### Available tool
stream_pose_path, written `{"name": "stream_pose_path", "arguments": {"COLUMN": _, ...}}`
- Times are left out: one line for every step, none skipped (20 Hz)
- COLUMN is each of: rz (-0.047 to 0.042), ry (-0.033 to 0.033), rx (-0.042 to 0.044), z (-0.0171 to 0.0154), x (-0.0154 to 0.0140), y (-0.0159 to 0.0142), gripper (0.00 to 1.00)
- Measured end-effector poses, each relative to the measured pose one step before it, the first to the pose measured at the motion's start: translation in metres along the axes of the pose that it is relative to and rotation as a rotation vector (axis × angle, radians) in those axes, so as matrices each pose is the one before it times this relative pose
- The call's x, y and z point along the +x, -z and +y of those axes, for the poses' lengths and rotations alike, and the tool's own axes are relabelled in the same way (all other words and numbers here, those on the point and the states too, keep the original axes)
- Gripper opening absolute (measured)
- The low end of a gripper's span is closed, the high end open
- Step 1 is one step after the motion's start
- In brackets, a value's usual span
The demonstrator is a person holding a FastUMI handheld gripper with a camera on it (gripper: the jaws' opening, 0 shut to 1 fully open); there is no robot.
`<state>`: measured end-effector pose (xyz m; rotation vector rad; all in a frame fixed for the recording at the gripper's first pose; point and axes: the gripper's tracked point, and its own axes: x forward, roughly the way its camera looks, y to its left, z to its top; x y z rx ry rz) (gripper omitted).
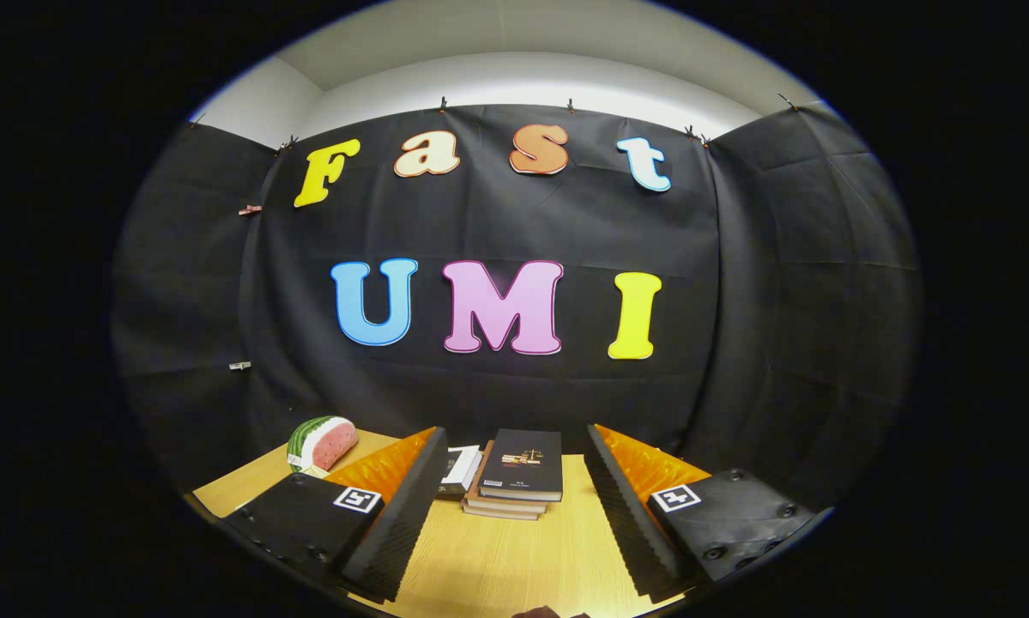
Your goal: Open the storage box then place both shoes into the box .Put the left shoe in first, then the right shoe, with the right side of both shoes facing outward in a uniform manner.
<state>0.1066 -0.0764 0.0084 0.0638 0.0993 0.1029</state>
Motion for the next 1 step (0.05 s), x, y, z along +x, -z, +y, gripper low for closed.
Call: {"name": "stream_pose_path", "arguments": {"rz": 0.00022, "ry": 0.00166, "rx": 0.00133, "z": 0.00162, "x": 0.00212, "y": 0.00065, "gripper": 0.98}}
